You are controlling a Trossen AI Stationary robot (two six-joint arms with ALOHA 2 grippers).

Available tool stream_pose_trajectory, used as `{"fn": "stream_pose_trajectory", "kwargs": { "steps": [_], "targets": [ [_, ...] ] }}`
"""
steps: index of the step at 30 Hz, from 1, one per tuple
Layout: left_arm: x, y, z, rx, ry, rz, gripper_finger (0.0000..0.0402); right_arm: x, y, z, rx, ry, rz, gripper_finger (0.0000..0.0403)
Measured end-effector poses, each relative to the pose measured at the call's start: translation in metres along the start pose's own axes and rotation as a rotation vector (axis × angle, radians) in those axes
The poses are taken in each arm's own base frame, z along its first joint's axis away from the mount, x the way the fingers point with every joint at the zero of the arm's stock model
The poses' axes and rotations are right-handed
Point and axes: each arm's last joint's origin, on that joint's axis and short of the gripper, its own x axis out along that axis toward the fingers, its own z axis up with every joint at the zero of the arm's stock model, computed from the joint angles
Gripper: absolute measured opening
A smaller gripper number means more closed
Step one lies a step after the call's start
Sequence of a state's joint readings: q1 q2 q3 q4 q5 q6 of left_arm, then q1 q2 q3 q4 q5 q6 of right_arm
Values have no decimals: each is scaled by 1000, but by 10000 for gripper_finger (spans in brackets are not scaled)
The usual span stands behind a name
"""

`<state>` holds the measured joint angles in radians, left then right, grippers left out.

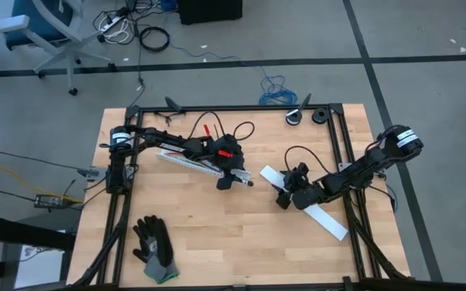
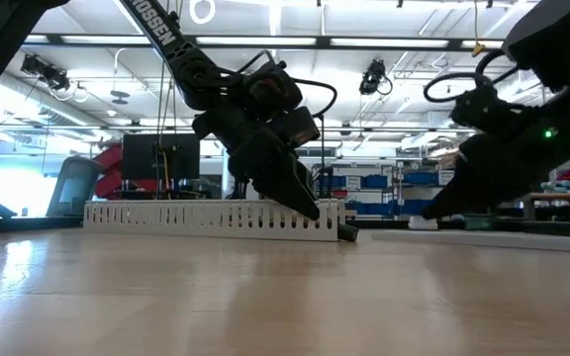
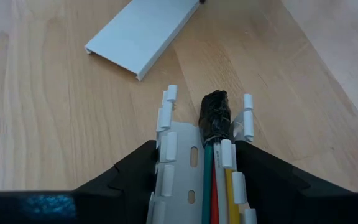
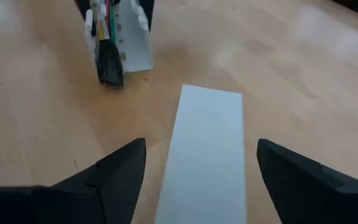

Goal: Ziptie cables
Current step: Close the white cable duct with the cover

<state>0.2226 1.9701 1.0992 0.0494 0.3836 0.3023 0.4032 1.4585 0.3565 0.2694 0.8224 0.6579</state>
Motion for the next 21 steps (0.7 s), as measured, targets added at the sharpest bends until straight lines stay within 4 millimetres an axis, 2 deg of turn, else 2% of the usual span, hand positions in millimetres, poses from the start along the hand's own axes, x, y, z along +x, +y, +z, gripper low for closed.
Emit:
{"fn": "stream_pose_trajectory", "kwargs": {
  "steps": [7, 21],
  "targets": [
    [0, 0, 0, 0, -2, 1, 218, -2, -6, -9, 23, 122, 3, 293],
    [0, 0, 0, -26, -5, 2, 218, 2, -4, -15, 55, 172, 28, 293]
  ]
}}
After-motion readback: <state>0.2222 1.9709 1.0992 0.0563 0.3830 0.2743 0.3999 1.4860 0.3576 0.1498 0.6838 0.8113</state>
